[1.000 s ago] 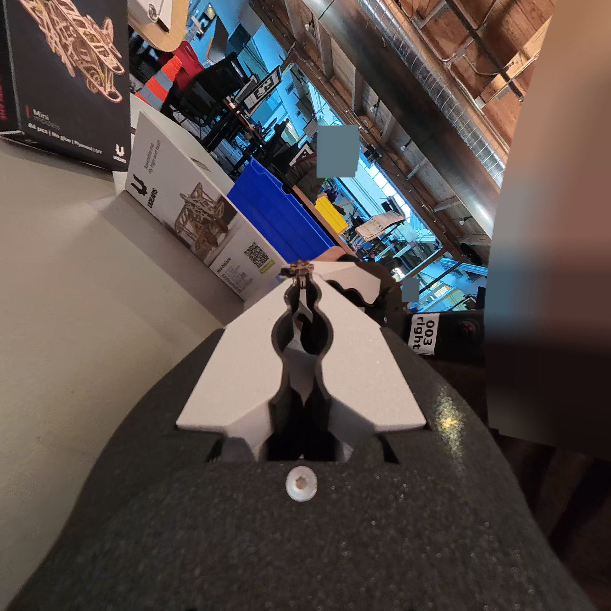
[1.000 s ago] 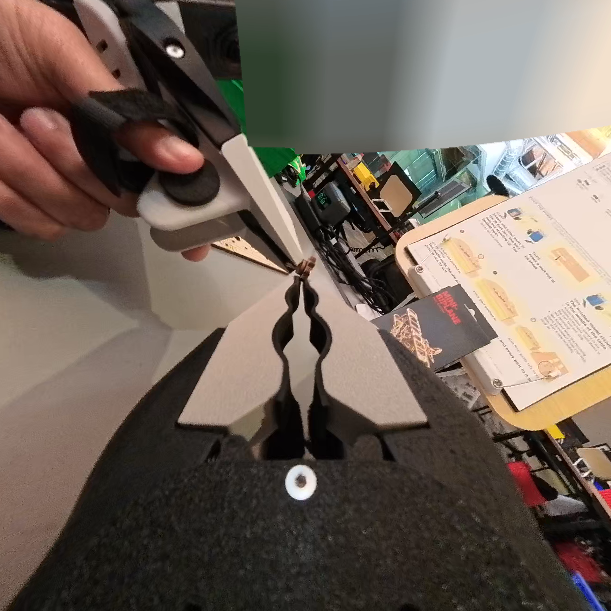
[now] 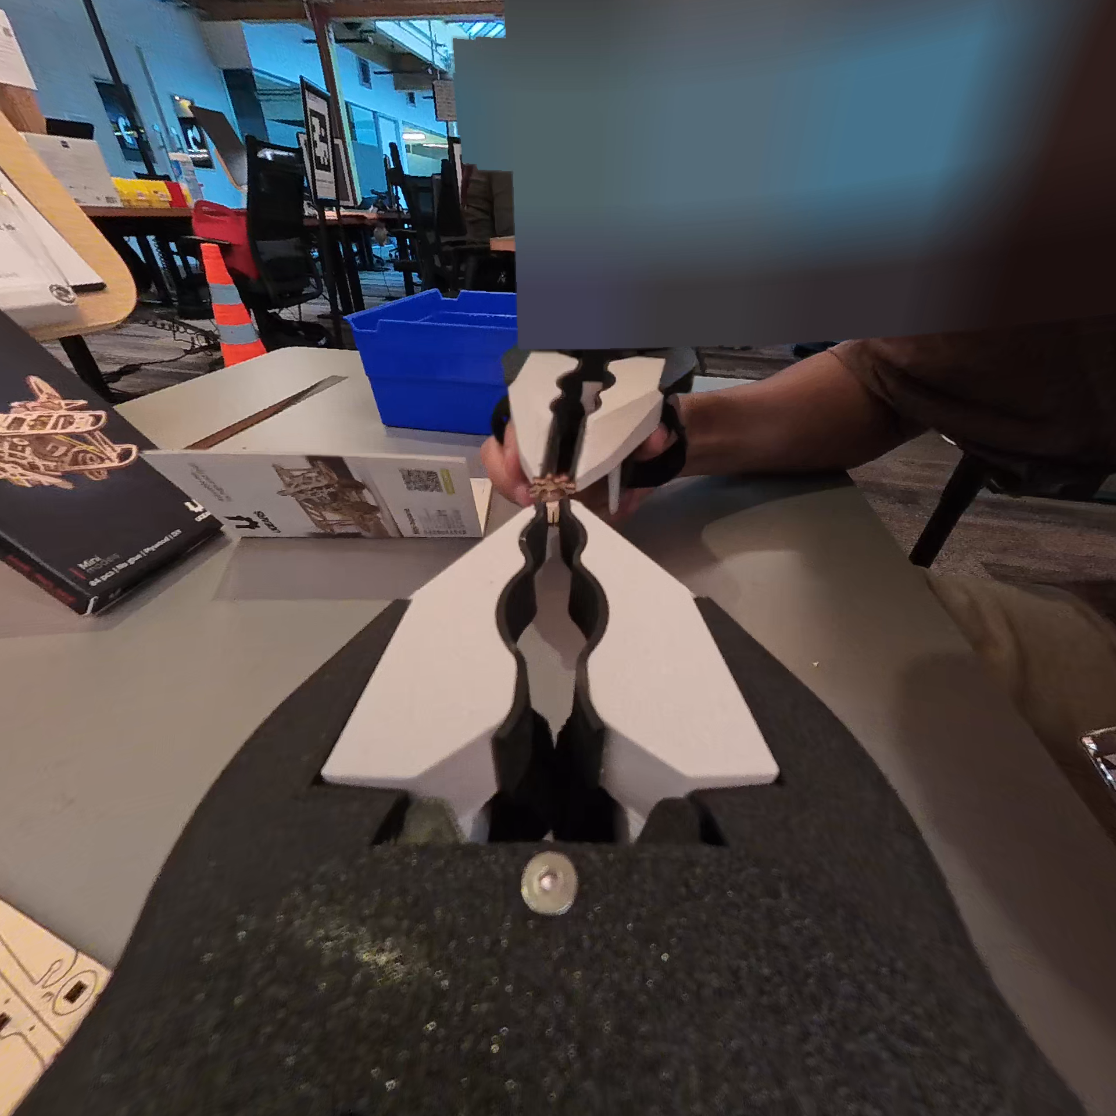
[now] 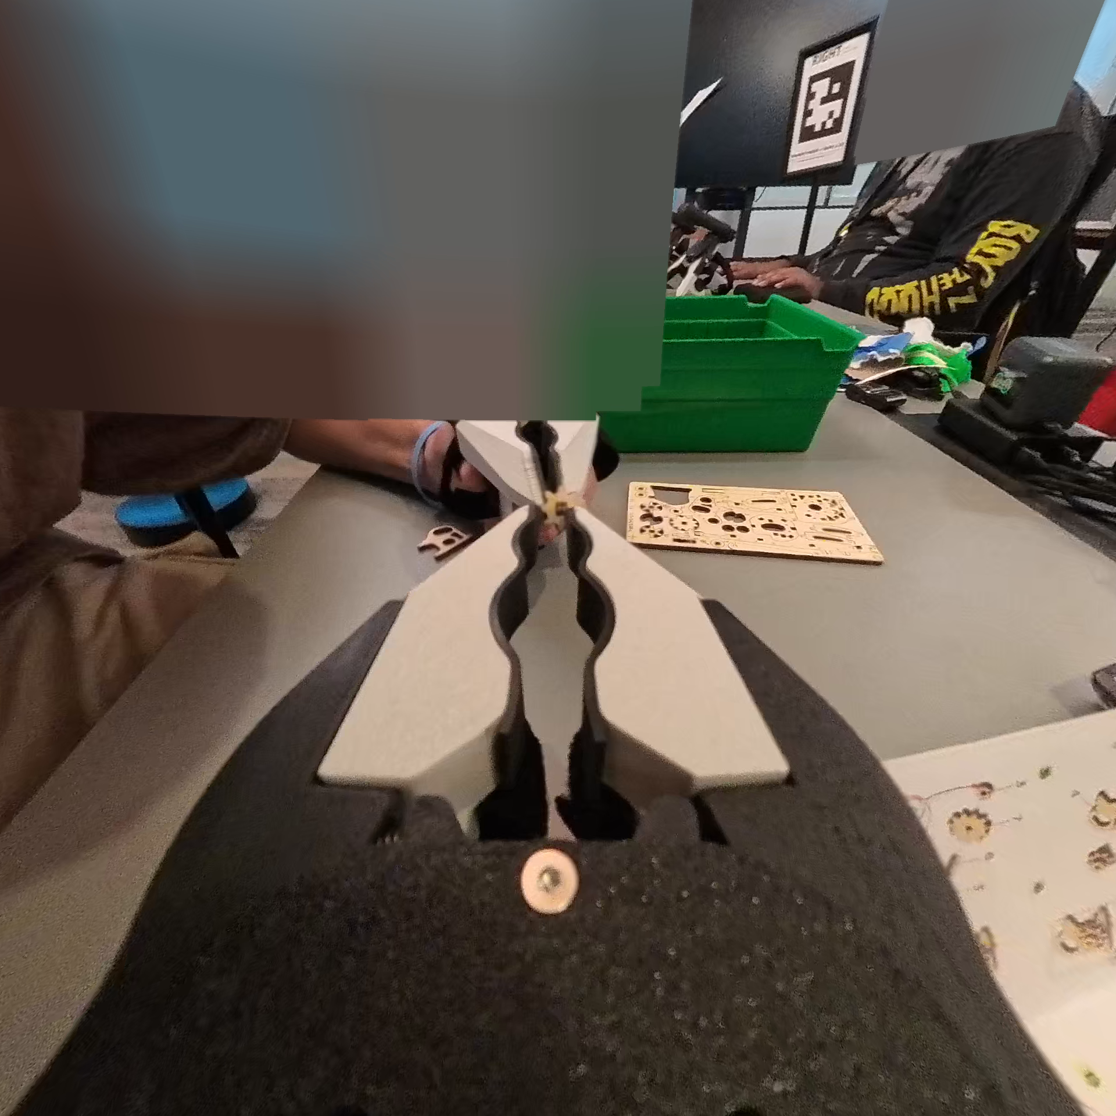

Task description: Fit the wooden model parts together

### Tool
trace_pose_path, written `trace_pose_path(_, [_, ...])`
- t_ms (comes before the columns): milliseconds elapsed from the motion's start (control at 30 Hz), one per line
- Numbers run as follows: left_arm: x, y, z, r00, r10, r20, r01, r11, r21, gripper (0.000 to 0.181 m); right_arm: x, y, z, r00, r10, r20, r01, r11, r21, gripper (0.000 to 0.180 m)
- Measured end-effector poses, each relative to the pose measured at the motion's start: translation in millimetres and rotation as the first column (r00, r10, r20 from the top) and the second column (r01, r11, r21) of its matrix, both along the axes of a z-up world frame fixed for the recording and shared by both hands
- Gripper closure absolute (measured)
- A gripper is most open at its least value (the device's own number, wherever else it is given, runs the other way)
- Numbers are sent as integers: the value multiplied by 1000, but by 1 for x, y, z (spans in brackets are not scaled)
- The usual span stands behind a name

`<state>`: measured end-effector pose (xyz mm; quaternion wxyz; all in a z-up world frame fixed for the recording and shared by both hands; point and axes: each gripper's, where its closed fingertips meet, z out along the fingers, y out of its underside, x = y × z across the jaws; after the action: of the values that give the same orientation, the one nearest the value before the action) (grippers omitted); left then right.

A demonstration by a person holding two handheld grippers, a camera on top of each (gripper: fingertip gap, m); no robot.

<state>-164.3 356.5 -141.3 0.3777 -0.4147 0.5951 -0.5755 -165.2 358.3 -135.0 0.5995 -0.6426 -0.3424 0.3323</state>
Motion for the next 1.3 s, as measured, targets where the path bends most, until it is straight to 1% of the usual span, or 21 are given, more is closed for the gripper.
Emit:
trace_pose_path(100, [0,-1,0,1000,-7,-3,7,1000,-2,180,0,1,-4,998,-18,55,17,1000,24,171])
trace_pose_path(267, [-1,-4,-1,999,-32,-9,32,999,-4,180,-2,-2,-4,997,-1,73,-2,999,33,171])
trace_pose_path(333, [-2,-6,-2,999,-50,-12,50,999,-8,180,-2,-4,-4,998,26,64,-27,1000,14,171])
trace_pose_path(367, [-2,-6,-2,998,-57,-17,57,998,-9,179,-1,-4,-5,997,31,67,-32,999,12,172])
trace_pose_path(433, [-2,-8,-3,997,-69,-26,69,998,-8,180,-1,-6,-2,998,38,52,-39,999,21,179])
trace_pose_path(533, [-2,-12,-6,996,-78,-35,78,997,19,180,-2,-8,-3,996,47,70,-48,999,19,180])
trace_pose_path(700, [-2,-12,-7,995,-86,-42,87,996,14,180,1,-8,-8,992,53,113,-53,999,-2,173])
trace_pose_path(833, [-2,-15,-9,994,-96,-49,97,995,25,180,-2,-12,-9,989,80,123,-81,997,-1,179])
trace_pose_path(1033, [-2,-20,-13,989,-124,-77,127,991,44,180,-1,-18,-15,983,136,121,-130,990,-59,175])
trace_pose_path(1100, [-1,-21,-14,989,-126,-82,131,990,47,180,-1,-19,-16,980,154,128,-145,986,-76,171])
trace_pose_path(1300, [-1,-22,-17,988,-122,-91,128,989,67,180,-1,-19,-18,978,144,154,-137,989,-56,172])
